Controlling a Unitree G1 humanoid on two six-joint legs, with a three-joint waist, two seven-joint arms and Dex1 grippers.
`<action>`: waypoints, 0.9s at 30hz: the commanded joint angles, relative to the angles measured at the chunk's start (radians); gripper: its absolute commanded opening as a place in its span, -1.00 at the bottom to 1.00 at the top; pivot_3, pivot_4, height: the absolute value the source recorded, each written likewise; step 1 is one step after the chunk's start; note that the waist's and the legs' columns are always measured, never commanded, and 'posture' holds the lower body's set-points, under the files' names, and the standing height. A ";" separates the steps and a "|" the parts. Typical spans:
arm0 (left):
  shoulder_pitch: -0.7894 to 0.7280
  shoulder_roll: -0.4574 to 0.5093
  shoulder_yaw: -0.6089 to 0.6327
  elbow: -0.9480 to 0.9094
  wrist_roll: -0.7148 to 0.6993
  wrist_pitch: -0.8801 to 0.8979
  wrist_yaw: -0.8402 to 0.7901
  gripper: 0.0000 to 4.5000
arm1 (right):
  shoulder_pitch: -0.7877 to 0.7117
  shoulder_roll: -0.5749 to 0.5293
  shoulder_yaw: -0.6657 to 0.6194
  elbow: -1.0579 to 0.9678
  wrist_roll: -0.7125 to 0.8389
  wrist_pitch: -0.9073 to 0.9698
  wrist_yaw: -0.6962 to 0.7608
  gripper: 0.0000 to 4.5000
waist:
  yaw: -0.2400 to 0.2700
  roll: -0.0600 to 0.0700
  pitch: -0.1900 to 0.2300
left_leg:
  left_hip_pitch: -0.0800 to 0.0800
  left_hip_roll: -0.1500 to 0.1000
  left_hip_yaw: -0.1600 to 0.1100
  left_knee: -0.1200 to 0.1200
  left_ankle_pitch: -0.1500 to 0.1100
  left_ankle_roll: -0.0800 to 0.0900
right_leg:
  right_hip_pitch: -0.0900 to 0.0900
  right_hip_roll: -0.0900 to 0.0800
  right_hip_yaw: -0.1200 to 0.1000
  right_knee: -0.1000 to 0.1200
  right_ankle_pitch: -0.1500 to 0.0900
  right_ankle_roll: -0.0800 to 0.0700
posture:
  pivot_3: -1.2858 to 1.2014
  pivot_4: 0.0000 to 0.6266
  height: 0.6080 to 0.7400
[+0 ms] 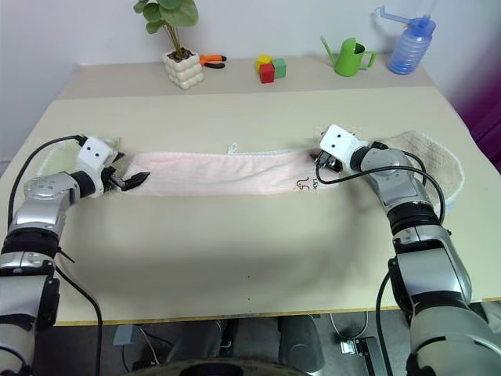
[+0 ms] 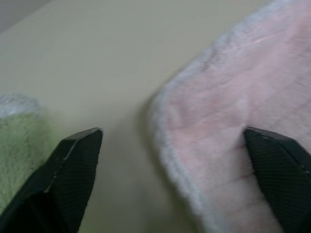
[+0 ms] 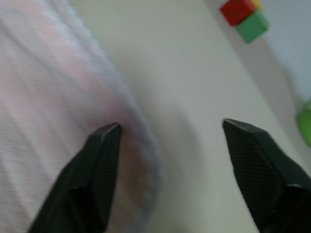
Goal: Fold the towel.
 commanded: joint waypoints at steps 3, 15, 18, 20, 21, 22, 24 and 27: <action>0.080 -0.008 0.087 -0.173 -0.080 0.080 0.031 1.00 | 0.050 -0.073 -0.099 -0.200 0.038 0.085 -0.025 0.39 | 0.001 0.000 0.000 | -0.001 0.000 0.000 0.000 0.000 0.000 | -0.001 0.000 0.000 0.000 0.000 0.000 | 0.03 -0.52 0.88; 0.247 -0.096 0.020 -0.718 -0.146 0.218 0.031 1.00 | 0.441 -0.008 -0.404 -0.996 0.490 0.852 -0.005 0.98 | 0.012 0.000 0.000 | -0.001 0.001 -0.001 0.000 0.000 0.000 | 0.000 0.000 0.000 0.000 0.000 0.000 | 0.03 -0.52 0.88; 0.258 -0.150 -0.059 -0.841 -0.161 0.242 -0.001 1.00 | 0.505 0.075 -0.520 -1.139 0.643 1.124 -0.111 0.98 | 0.017 0.000 -0.001 | -0.001 0.000 -0.003 0.001 0.000 0.000 | 0.002 0.000 0.000 -0.001 0.000 0.000 | 0.03 -0.52 0.88; 0.259 -0.179 -0.109 -0.896 -0.171 0.255 -0.026 1.00 | 0.540 0.139 -0.588 -1.208 0.727 1.273 -0.186 0.98 | 0.023 0.000 -0.001 | 0.000 0.000 -0.003 0.001 -0.002 0.003 | 0.003 -0.001 0.000 -0.001 0.000 0.000 | 0.03 -0.52 0.88; 0.259 -0.198 -0.138 -0.925 -0.182 0.265 -0.040 1.00 | 0.561 0.177 -0.620 -1.236 0.762 1.341 -0.226 0.98 | 0.025 0.000 -0.001 | 0.000 0.000 -0.003 0.001 -0.003 0.005 | 0.003 0.000 0.000 -0.001 0.000 0.000 | 0.03 -0.52 0.88; 0.260 -0.221 -0.172 -0.959 -0.194 0.280 -0.053 1.00 | 0.586 0.224 -0.652 -1.264 0.795 1.405 -0.269 0.98 | 0.027 0.001 -0.002 | 0.000 0.001 -0.003 0.001 -0.003 0.006 | 0.003 0.000 0.001 -0.001 0.000 -0.001 | 0.03 -0.52 0.88; 0.266 -0.240 -0.218 -1.000 -0.203 0.293 -0.081 1.00 | 0.610 0.297 -0.696 -1.297 0.829 1.488 -0.344 0.98 | 0.029 0.002 -0.003 | 0.000 0.001 -0.002 0.000 -0.003 0.006 | 0.002 0.000 0.001 0.000 0.000 -0.001 | 0.03 -0.52 0.88; 0.280 -0.239 -0.244 -1.015 -0.201 0.303 -0.104 1.00 | 0.600 0.408 -0.749 -1.314 0.854 1.566 -0.455 0.98 | 0.024 0.005 -0.004 | 0.000 0.000 -0.001 0.000 -0.003 0.006 | 0.002 0.000 0.001 0.000 0.000 -0.001 | 0.03 -0.52 0.88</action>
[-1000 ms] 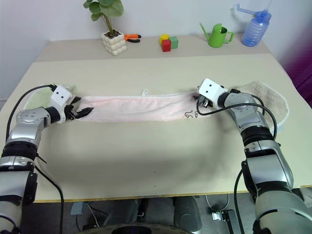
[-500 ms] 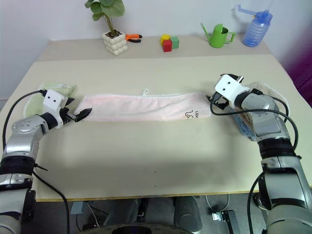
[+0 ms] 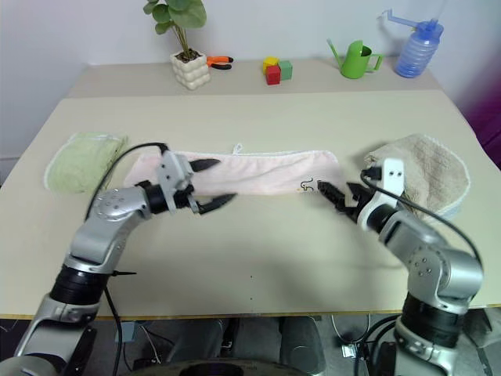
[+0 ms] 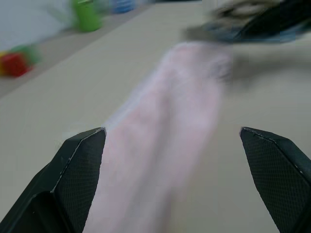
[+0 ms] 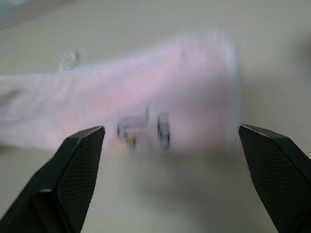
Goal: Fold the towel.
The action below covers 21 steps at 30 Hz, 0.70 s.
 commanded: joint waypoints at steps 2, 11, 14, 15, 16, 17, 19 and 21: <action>0.017 0.014 -0.019 -0.047 -0.012 0.015 -0.031 1.00 | -0.050 0.137 -0.111 -0.053 0.059 0.108 -0.173 0.98 | -0.004 0.002 -0.001 | 0.001 0.001 0.000 0.000 0.000 0.000 | 0.000 0.001 0.000 0.001 0.000 0.000 | 0.03 -0.52 0.88; 0.026 0.034 0.002 -0.051 -0.004 0.022 -0.023 1.00 | -0.243 0.261 -0.208 0.220 0.048 0.035 -0.341 0.98 | -0.007 0.002 -0.002 | 0.001 0.000 0.000 0.000 0.000 0.000 | 0.000 0.002 0.000 0.001 0.000 0.000 | 0.03 -0.52 0.88; 0.033 0.044 0.008 -0.061 -0.002 0.025 -0.013 1.00 | -0.281 0.266 -0.217 0.307 0.038 -0.015 -0.376 0.59 | -0.012 0.002 -0.002 | 0.002 0.000 0.000 0.000 0.000 0.000 | 0.001 0.002 0.000 0.001 0.000 0.000 | 0.03 -0.52 0.88; 0.036 0.047 0.010 -0.064 -0.002 0.026 -0.009 1.00 | -0.288 0.265 -0.216 0.322 0.040 -0.028 -0.385 0.38 | -0.016 0.002 -0.002 | 0.002 0.000 0.000 0.000 0.000 0.000 | 0.001 0.002 0.000 0.001 0.000 0.000 | 0.03 -0.52 0.88; 0.040 0.050 0.012 -0.068 -0.003 0.028 -0.006 1.00 | -0.292 0.263 -0.213 0.332 0.043 -0.040 -0.389 0.15 | -0.020 0.002 -0.002 | 0.002 0.000 0.000 0.000 0.000 0.000 | 0.001 0.002 0.000 0.001 0.000 0.000 | 0.03 -0.52 0.88; 0.043 0.052 0.014 -0.071 -0.004 0.030 -0.002 1.00 | -0.295 0.261 -0.209 0.340 0.047 -0.051 -0.392 -0.08 | -0.021 0.002 -0.002 | 0.002 0.001 0.000 0.000 0.000 0.000 | 0.001 0.002 0.000 0.001 0.000 0.000 | 0.03 -0.52 0.88; 0.055 0.057 0.017 -0.082 -0.005 0.032 0.004 1.00 | -0.297 0.260 -0.201 0.343 0.056 -0.072 -0.399 -0.53 | -0.023 0.002 -0.002 | 0.002 0.001 0.000 0.000 0.000 0.000 | 0.001 0.002 0.000 0.001 0.000 0.000 | 0.03 -0.52 0.88; 0.066 0.058 0.019 -0.093 -0.007 0.036 0.010 1.00 | -0.294 0.255 -0.197 0.330 0.065 -0.090 -0.405 -0.96 | -0.023 0.002 -0.002 | 0.002 0.001 0.000 0.000 0.000 0.000 | 0.001 0.003 0.000 0.001 0.000 0.000 | 0.03 -0.52 0.88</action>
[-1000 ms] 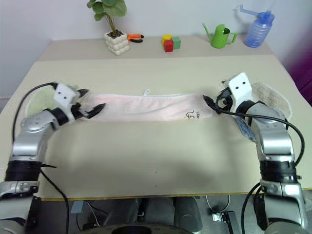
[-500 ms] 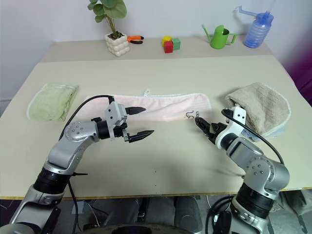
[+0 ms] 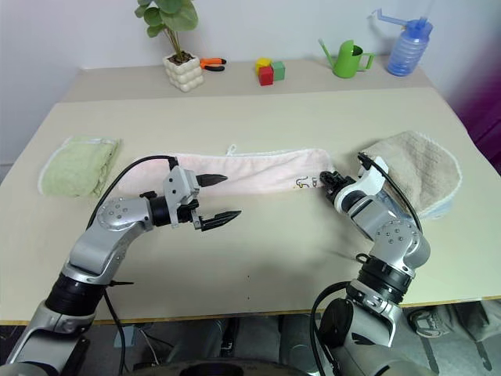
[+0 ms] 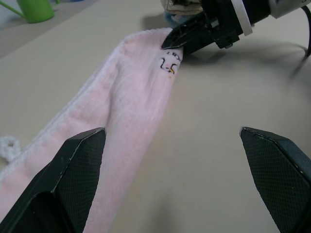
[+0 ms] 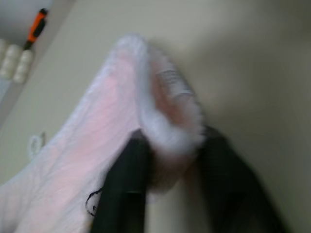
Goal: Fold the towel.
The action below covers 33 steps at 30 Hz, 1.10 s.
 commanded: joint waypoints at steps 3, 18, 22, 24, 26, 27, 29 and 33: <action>0.019 0.012 0.031 -0.061 -0.008 0.008 0.019 1.00 | 0.002 -0.027 -0.001 -0.047 0.035 -0.054 -0.014 -1.00 | 0.004 0.000 0.000 | 0.000 0.000 0.000 0.000 0.000 0.000 | 0.000 0.000 0.000 0.000 0.000 0.000 | 0.03 -0.52 0.88; 0.029 0.023 0.068 -0.033 -0.010 0.013 0.050 1.00 | 0.084 -0.530 0.494 -0.358 -0.074 -0.167 0.389 -1.00 | 0.001 0.002 0.001 | 0.000 0.002 0.002 0.000 -0.001 0.002 | 0.001 0.001 0.000 -0.001 0.000 0.000 | 0.03 -0.52 0.88; 0.025 0.019 0.063 -0.034 -0.007 0.011 0.060 1.00 | 0.042 -0.521 0.768 -0.357 -0.186 -0.230 0.459 -1.00 | 0.003 0.001 0.001 | 0.000 0.001 0.001 0.000 -0.001 0.002 | 0.001 0.001 0.000 -0.002 0.000 0.000 | 0.03 -0.52 0.88; 0.027 0.017 0.061 -0.035 -0.005 0.011 0.063 1.00 | 0.028 -0.490 0.819 -0.305 -0.233 -0.258 0.448 -1.00 | 0.006 0.001 0.001 | 0.000 0.001 0.001 0.000 -0.001 0.002 | 0.001 0.001 0.000 -0.002 0.000 0.000 | 0.03 -0.52 0.88; 0.031 0.016 0.061 -0.040 -0.004 0.011 0.065 1.00 | 0.021 -0.467 0.847 -0.272 -0.262 -0.281 0.450 -1.00 | 0.009 0.001 0.001 | 0.000 0.000 0.000 0.000 -0.001 0.002 | 0.001 0.000 0.000 -0.002 0.000 0.000 | 0.03 -0.52 0.88; 0.034 0.015 0.061 -0.045 -0.003 0.013 0.069 1.00 | 0.016 -0.451 0.864 -0.250 -0.278 -0.293 0.449 -1.00 | 0.009 0.001 0.001 | 0.000 0.000 0.000 0.000 -0.001 0.002 | 0.001 -0.001 0.000 -0.003 0.000 0.000 | 0.03 -0.52 0.88; 0.042 0.015 0.063 -0.055 -0.004 0.017 0.076 1.00 | 0.010 -0.425 0.886 -0.217 -0.304 -0.308 0.451 -1.00 | 0.006 0.001 0.001 | -0.001 -0.001 0.000 0.000 -0.001 0.002 | 0.001 -0.001 0.000 -0.003 0.000 0.000 | 0.03 -0.52 0.88; 0.062 0.017 0.069 -0.074 -0.007 0.027 0.093 1.00 | 0.018 -0.408 0.921 -0.195 -0.341 -0.327 0.485 -1.00 | 0.005 0.001 0.001 | -0.001 0.000 0.000 0.000 -0.001 0.001 | 0.000 0.000 0.000 -0.002 0.000 0.000 | 0.03 -0.52 0.88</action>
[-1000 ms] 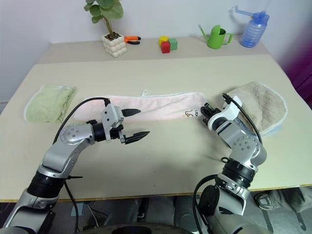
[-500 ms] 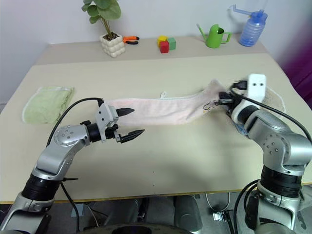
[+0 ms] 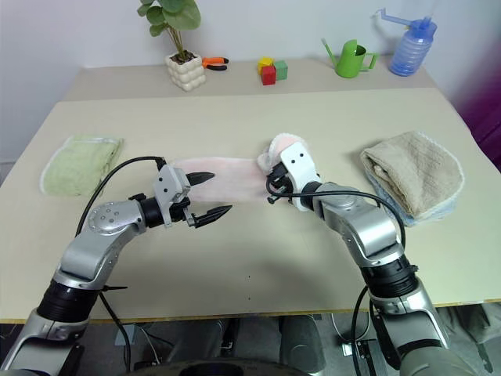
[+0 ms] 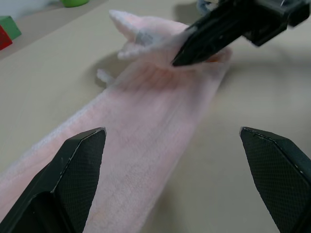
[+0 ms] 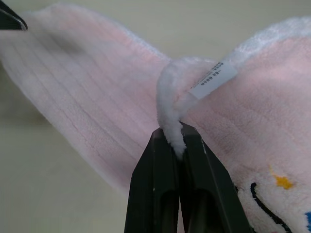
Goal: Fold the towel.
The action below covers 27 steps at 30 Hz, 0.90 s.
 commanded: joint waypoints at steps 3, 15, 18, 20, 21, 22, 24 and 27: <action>0.018 0.002 0.026 -0.051 -0.007 0.007 0.022 1.00 | -0.008 0.019 0.012 -0.018 -0.010 -0.029 0.065 -1.00 | 0.000 0.000 0.000 | 0.000 0.000 0.000 0.000 0.000 0.000 | 0.000 0.000 0.000 0.000 0.000 0.000 | 0.03 -0.52 0.88; 0.033 0.014 0.057 -0.051 -0.015 0.016 0.040 1.00 | 0.043 -0.017 -0.161 -0.154 0.079 -0.098 0.186 0.34 | 0.002 0.000 0.000 | 0.000 0.000 0.000 0.000 0.000 0.000 | 0.000 0.000 0.000 0.000 0.000 0.000 | 0.03 -0.52 0.88; 0.040 0.016 0.086 -0.035 -0.021 0.015 0.049 1.00 | 0.010 -0.011 -0.269 -0.076 0.091 -0.088 0.135 -0.17 | 0.002 0.000 0.000 | 0.000 0.000 0.000 0.000 0.000 0.000 | 0.000 0.000 0.000 0.000 0.000 0.000 | 0.03 -0.52 0.88; 0.042 0.011 0.095 -0.032 -0.024 0.018 0.053 1.00 | -0.012 -0.025 -0.244 -0.005 0.021 -0.140 0.120 -0.63 | 0.001 0.000 0.000 | 0.000 0.000 0.000 0.000 0.000 0.000 | 0.000 0.000 0.000 0.000 0.000 0.000 | 0.03 -0.52 0.88; 0.043 0.010 0.097 -0.032 -0.024 0.020 0.054 1.00 | -0.028 -0.019 -0.235 0.039 -0.009 -0.165 0.104 -0.86 | 0.000 0.000 0.000 | 0.000 0.000 0.000 0.000 0.000 0.000 | 0.000 0.000 0.000 0.000 0.000 0.000 | 0.03 -0.52 0.88; 0.044 0.009 0.098 -0.032 -0.023 0.020 0.056 1.00 | -0.042 -0.009 -0.227 0.083 -0.031 -0.187 0.094 -0.97 | -0.002 0.000 0.000 | 0.000 0.000 0.000 0.000 0.000 0.000 | 0.000 0.000 0.000 0.000 0.000 0.000 | 0.03 -0.52 0.88; 0.049 0.005 0.107 -0.029 -0.023 0.022 0.068 1.00 | -0.062 0.004 -0.185 0.162 -0.083 -0.248 0.100 -0.97 | -0.003 0.000 0.000 | 0.000 0.000 0.000 0.000 0.000 0.000 | 0.000 0.000 0.000 0.000 0.000 0.000 | 0.03 -0.52 0.88; 0.061 0.004 0.116 -0.021 -0.013 0.018 0.086 1.00 | -0.084 0.060 -0.137 0.281 -0.112 -0.320 0.127 -0.97 | -0.004 0.000 0.000 | 0.000 0.000 0.000 -0.001 0.000 0.000 | 0.000 0.000 0.000 0.000 0.000 0.000 | 0.03 -0.52 0.88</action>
